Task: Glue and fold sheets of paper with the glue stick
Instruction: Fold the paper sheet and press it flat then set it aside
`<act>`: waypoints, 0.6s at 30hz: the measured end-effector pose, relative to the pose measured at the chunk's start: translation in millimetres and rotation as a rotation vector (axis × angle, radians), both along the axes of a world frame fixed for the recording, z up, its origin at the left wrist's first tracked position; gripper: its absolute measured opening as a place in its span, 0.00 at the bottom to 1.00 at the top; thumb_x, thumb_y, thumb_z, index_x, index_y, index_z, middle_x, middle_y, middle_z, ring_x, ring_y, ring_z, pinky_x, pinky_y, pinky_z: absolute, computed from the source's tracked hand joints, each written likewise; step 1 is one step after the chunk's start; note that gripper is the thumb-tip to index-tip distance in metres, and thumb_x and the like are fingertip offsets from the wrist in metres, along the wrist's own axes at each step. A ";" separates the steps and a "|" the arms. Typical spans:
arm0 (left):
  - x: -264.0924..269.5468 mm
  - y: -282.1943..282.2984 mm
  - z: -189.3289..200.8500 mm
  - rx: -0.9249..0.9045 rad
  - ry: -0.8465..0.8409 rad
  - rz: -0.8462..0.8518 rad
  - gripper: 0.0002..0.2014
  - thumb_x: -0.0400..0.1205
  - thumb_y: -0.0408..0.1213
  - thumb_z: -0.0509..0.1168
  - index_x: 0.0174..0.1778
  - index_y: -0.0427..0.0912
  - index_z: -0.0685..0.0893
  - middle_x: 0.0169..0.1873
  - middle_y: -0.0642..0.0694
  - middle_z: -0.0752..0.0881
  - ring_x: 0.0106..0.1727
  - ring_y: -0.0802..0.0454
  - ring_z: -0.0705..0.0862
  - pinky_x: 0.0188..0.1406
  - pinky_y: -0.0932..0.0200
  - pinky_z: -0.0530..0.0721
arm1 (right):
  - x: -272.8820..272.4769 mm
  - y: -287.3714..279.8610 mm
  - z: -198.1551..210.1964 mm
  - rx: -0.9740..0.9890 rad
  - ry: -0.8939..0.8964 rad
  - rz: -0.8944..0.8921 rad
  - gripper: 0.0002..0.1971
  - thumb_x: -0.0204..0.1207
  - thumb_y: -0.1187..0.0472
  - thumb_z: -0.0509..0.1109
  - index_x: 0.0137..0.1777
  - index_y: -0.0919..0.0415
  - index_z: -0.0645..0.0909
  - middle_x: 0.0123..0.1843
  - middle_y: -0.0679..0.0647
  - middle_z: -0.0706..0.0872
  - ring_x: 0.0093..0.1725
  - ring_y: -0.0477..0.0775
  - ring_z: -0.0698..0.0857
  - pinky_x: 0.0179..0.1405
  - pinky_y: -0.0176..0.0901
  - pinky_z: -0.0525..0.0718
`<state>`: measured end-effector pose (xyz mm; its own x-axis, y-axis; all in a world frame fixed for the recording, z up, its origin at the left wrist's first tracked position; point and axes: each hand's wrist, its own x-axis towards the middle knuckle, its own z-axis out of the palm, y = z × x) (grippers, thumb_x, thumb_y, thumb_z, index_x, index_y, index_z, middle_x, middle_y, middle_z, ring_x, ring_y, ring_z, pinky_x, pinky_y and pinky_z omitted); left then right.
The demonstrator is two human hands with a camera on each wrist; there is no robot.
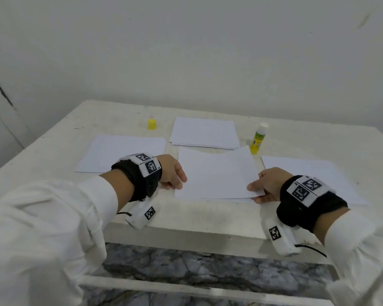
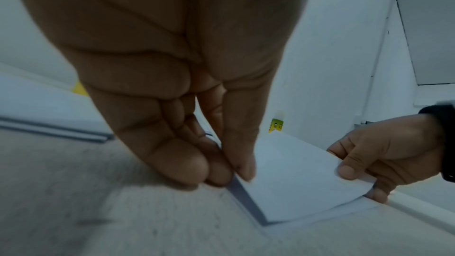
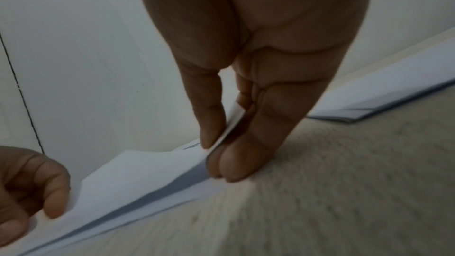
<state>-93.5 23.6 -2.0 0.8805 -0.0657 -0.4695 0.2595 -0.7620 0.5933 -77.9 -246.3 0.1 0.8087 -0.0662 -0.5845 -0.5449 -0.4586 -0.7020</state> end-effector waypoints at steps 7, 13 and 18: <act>-0.1 -0.5 -3.2 0.040 -0.009 -0.037 0.09 0.74 0.28 0.75 0.48 0.42 0.88 0.28 0.50 0.81 0.16 0.66 0.78 0.26 0.72 0.80 | 0.1 0.4 0.9 -0.018 -0.002 0.023 0.16 0.71 0.76 0.74 0.35 0.60 0.70 0.53 0.61 0.76 0.47 0.66 0.83 0.25 0.45 0.88; -3.0 0.7 -1.3 0.063 -0.012 -0.059 0.08 0.75 0.30 0.75 0.46 0.46 0.87 0.29 0.52 0.82 0.16 0.67 0.78 0.22 0.77 0.76 | -0.3 -0.9 2.0 -0.054 -0.010 0.050 0.17 0.71 0.76 0.74 0.34 0.60 0.68 0.47 0.60 0.76 0.40 0.62 0.82 0.23 0.42 0.88; -3.3 -1.9 -2.2 0.096 -0.021 -0.064 0.08 0.74 0.30 0.75 0.47 0.46 0.88 0.29 0.52 0.82 0.16 0.67 0.78 0.23 0.76 0.76 | 0.0 0.4 1.7 -0.096 0.000 0.068 0.14 0.71 0.76 0.74 0.48 0.64 0.73 0.58 0.64 0.78 0.39 0.62 0.83 0.18 0.40 0.85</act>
